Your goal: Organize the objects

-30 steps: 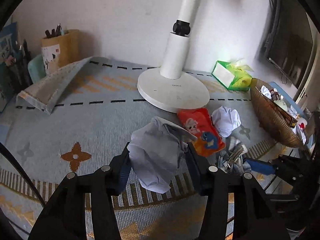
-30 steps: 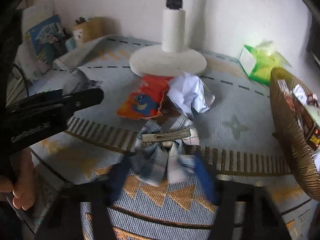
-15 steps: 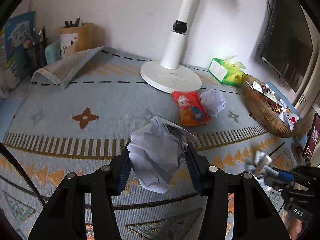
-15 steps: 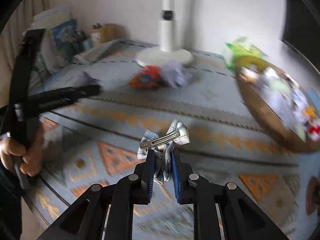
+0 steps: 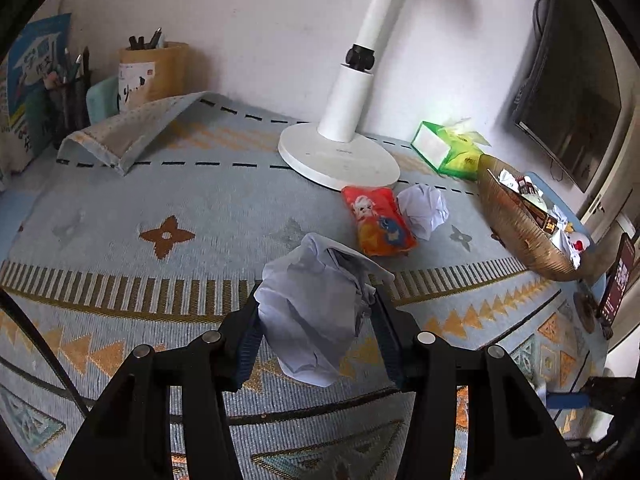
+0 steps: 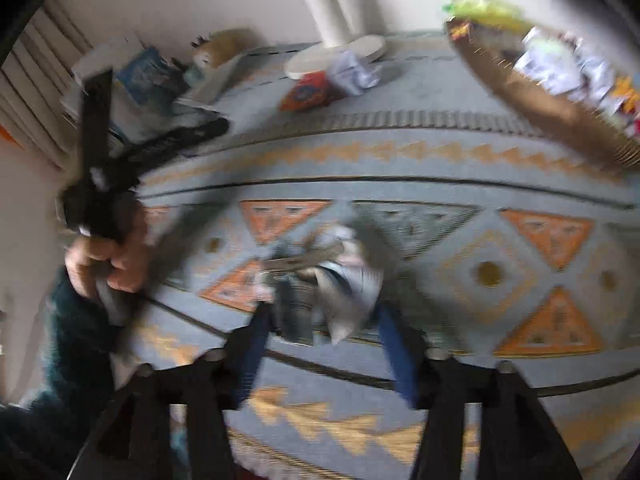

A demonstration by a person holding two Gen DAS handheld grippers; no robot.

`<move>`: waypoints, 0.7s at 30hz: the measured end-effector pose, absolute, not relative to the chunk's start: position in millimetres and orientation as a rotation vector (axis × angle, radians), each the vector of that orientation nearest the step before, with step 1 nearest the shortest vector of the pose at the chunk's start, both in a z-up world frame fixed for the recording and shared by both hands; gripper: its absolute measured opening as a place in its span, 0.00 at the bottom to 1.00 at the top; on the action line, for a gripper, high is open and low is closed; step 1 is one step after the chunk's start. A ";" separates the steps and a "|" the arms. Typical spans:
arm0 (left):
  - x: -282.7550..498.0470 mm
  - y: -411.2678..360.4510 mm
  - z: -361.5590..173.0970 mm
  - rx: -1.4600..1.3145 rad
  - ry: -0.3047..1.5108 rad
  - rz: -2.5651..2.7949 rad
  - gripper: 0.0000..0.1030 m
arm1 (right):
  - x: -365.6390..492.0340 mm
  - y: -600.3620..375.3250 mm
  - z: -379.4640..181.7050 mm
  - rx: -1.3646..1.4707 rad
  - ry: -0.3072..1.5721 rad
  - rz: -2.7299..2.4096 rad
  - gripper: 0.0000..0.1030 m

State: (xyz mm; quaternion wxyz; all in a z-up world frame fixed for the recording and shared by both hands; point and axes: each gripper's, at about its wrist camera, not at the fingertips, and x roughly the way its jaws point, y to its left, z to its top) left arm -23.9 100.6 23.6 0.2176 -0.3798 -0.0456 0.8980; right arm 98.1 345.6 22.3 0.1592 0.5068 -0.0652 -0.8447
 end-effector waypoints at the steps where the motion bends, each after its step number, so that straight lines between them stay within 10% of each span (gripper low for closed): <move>1: -23.9 101.4 23.5 -1.052 -0.120 2.486 0.47 | 99.4 345.5 22.0 1.446 -0.165 -2.412 0.67; 21: -25.6 102.3 22.5 -1.057 -0.097 2.470 0.47 | 77.3 299.4 20.4 1.424 -0.079 -2.568 0.67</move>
